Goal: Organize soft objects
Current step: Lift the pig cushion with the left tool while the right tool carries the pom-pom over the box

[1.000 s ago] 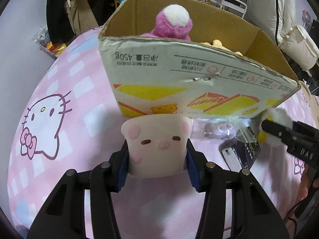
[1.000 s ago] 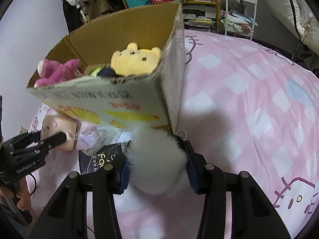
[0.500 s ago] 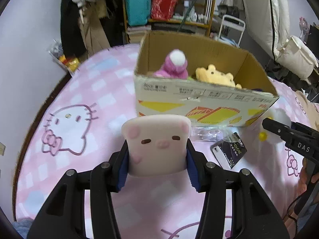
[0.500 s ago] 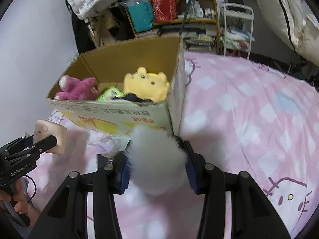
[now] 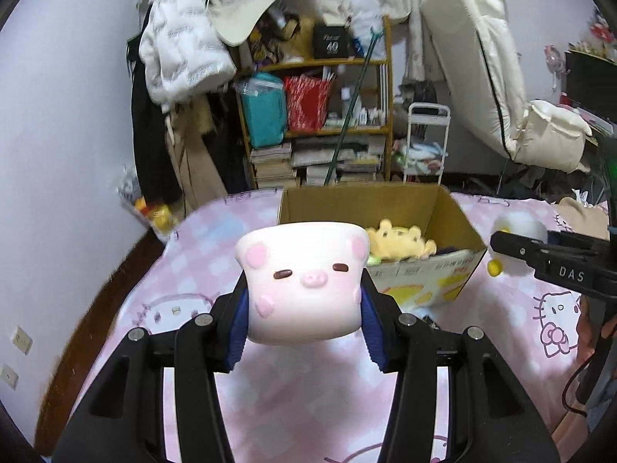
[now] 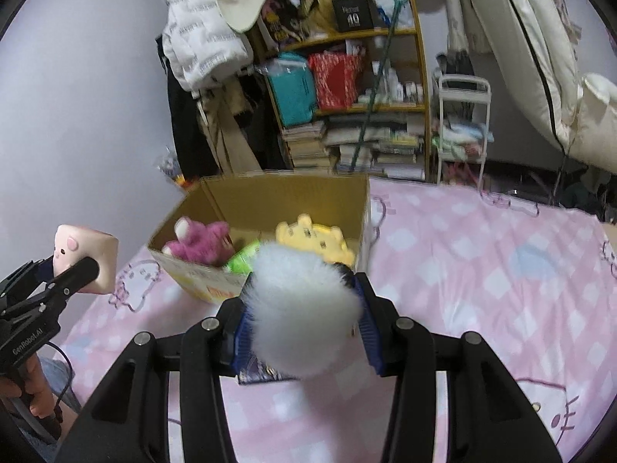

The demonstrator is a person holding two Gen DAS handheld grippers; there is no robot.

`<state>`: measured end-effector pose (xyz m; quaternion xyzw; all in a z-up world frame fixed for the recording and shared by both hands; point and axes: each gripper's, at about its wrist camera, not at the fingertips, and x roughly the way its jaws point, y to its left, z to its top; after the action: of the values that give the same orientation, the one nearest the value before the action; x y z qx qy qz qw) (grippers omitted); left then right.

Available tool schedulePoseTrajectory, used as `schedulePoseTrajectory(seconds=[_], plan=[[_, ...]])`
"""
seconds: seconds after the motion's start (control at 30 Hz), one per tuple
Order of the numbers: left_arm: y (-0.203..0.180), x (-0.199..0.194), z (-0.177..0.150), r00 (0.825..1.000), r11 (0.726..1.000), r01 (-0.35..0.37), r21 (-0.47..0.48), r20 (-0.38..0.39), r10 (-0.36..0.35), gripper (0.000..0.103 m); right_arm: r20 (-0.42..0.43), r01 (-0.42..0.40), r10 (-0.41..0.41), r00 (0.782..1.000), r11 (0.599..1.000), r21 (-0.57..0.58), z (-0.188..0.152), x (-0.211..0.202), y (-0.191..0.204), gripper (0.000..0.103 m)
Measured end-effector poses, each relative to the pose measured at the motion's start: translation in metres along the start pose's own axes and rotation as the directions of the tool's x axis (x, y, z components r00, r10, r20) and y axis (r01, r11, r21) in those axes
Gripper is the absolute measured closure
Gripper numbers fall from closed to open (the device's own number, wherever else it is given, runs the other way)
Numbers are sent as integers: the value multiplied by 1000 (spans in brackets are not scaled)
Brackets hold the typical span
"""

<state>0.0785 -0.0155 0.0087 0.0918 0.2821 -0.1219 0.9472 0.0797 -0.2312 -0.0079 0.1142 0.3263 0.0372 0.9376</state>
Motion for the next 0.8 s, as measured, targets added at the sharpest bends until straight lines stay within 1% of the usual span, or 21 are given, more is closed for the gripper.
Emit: schedulePoseTrajectory(seconds=[0.1, 0.2, 0.3, 0.43, 0.53, 0.7, 0.8], plan=[[-2, -8, 11, 999, 1000, 2, 20, 45, -3, 54, 47, -17, 17, 999, 1000, -3, 9, -9, 2, 54], [-6, -13, 24, 997, 999, 11, 36, 79, -14, 54, 90, -15, 17, 996, 1000, -23, 18, -14, 7, 54], [-10, -11, 40, 994, 999, 6, 45, 107, -11, 54, 113, -13, 16, 993, 999, -33, 30, -15, 8, 54], [-10, -5, 59, 990, 999, 17, 44, 136, -23, 54, 139, -10, 15, 990, 999, -37, 47, -15, 8, 54], [-13, 2, 77, 986, 998, 14, 56, 164, -23, 53, 151, -30, 34, 988, 999, -26, 61, -13, 8, 54], [-16, 18, 97, 984, 998, 8, 64, 177, -19, 53, 183, -36, 41, 982, 999, -31, 80, -10, 10, 54], [-17, 27, 100, 984, 998, 10, 56, 176, -19, 53, 193, -24, 32, 981, 999, -45, 86, -6, 14, 54]])
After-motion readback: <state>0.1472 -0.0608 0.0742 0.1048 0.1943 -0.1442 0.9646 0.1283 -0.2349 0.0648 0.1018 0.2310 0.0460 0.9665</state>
